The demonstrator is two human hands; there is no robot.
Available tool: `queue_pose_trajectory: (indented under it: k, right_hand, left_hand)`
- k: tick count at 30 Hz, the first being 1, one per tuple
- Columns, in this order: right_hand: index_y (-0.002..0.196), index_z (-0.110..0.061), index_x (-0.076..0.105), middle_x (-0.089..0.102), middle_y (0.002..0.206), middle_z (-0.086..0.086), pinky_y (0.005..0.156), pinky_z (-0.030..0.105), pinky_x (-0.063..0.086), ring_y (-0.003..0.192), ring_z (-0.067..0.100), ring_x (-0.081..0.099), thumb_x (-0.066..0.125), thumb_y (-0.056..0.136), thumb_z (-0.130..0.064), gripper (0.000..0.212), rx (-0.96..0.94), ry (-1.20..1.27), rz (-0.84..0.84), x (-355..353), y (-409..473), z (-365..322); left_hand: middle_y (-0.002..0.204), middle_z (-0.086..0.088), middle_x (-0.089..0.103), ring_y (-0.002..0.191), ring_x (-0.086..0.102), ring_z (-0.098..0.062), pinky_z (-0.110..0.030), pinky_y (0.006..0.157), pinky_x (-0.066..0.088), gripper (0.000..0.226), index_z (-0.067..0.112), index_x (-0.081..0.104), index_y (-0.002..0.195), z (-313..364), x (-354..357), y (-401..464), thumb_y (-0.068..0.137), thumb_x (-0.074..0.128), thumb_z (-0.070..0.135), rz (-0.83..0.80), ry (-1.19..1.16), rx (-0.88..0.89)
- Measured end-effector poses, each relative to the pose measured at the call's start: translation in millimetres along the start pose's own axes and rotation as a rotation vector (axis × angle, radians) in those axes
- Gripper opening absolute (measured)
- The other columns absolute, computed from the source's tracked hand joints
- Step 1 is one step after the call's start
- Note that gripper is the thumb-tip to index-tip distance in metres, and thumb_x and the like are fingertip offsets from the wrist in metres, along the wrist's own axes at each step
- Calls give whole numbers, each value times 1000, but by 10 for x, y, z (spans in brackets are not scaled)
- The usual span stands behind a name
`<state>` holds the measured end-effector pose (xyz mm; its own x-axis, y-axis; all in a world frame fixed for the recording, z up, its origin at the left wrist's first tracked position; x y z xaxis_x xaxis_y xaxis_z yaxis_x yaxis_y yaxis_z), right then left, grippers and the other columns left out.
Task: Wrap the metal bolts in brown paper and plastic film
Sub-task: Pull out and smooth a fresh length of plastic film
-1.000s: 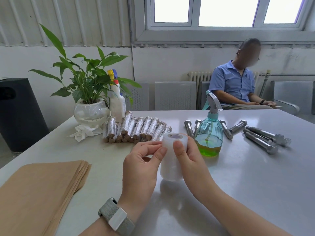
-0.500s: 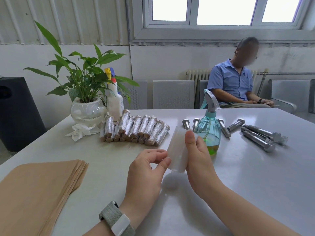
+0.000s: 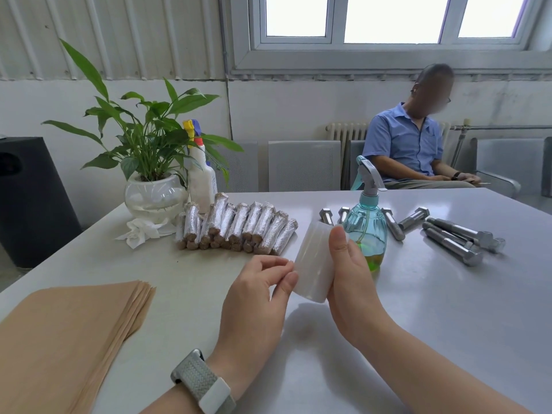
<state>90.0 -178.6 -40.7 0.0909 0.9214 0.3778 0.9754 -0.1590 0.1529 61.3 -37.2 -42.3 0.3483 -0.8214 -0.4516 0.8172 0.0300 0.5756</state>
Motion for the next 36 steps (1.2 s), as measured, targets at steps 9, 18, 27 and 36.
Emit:
queue_pose_trajectory:
  k: [9,18,27,36]
  right_hand:
    - [104,-12,57,61,90,5,84,50,53,87,20,60,53,73,-66,62,-45,-107,28,-58,19,24]
    - [104,-22,56,61,90,-5,69,25,54,74,-2,61,51,75,-61,49,-130,-230,-22,-38,16,-3]
    - [100,-22,57,61,86,-6,70,29,53,74,1,60,52,70,-69,55,-117,-280,-17,-37,-8,3]
    - [104,-22,57,62,90,-2,75,34,54,78,4,60,52,73,-66,54,-98,-312,-56,-12,-10,12]
  left_hand:
    - [81,20,59,71,60,-1,-29,68,48,9,30,75,86,128,-45,-24,82,72,22,33,186,59]
    - [76,15,61,67,57,-5,-26,67,37,8,33,67,75,28,-81,74,83,67,31,-102,307,20]
    - [69,17,58,67,59,-3,-32,80,43,10,33,68,73,5,-76,93,82,68,30,-192,298,28]
    - [75,19,63,69,58,-1,-30,85,39,7,36,69,78,-44,-75,104,84,66,34,-236,298,44]
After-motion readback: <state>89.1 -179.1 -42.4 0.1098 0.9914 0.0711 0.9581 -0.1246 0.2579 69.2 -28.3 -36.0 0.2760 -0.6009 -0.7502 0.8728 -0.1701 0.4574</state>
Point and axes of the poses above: each hand's wrist, its own y-axis towards the middle knuckle, its own x-axis out of the palm, z = x × y, the point moved 5 cm from there along y, towards the middle knuckle
